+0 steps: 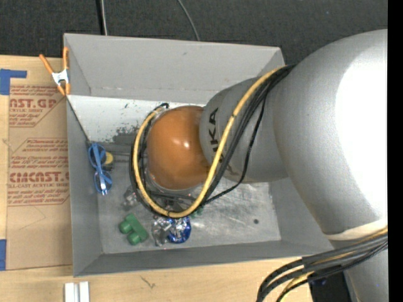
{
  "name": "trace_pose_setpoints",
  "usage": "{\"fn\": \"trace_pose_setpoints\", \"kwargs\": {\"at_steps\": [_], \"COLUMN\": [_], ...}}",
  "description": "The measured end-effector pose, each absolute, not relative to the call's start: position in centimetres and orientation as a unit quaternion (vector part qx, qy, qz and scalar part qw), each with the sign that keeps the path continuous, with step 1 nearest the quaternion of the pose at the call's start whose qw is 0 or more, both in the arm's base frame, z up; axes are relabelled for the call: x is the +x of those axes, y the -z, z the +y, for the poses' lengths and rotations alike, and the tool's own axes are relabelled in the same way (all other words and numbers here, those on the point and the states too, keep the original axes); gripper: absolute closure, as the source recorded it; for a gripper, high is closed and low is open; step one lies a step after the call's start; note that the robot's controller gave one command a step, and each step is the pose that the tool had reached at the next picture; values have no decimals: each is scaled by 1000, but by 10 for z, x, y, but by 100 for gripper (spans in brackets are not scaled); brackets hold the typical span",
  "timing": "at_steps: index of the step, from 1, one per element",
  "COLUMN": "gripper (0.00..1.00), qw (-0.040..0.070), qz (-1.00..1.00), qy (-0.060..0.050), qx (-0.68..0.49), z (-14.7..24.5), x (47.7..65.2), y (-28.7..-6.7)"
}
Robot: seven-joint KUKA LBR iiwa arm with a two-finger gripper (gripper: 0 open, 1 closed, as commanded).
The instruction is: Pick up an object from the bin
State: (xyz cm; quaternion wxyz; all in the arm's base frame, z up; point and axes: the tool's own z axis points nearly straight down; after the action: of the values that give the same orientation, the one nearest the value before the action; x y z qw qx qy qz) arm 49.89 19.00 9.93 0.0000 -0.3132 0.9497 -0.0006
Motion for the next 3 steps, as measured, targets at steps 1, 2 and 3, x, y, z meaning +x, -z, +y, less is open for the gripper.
{"fn": "trace_pose_setpoints", "kwargs": {"at_steps": [1, 2, 3], "gripper": [0, 0, 100], "qw": [2, 6, 5], "qz": [812, 718, 718], "qy": [0, -1, 0], "qx": [-583, -696, -696], "z": [227, 214, 214], "x": [496, 486, 487], "y": [-72, -73, -74]}}
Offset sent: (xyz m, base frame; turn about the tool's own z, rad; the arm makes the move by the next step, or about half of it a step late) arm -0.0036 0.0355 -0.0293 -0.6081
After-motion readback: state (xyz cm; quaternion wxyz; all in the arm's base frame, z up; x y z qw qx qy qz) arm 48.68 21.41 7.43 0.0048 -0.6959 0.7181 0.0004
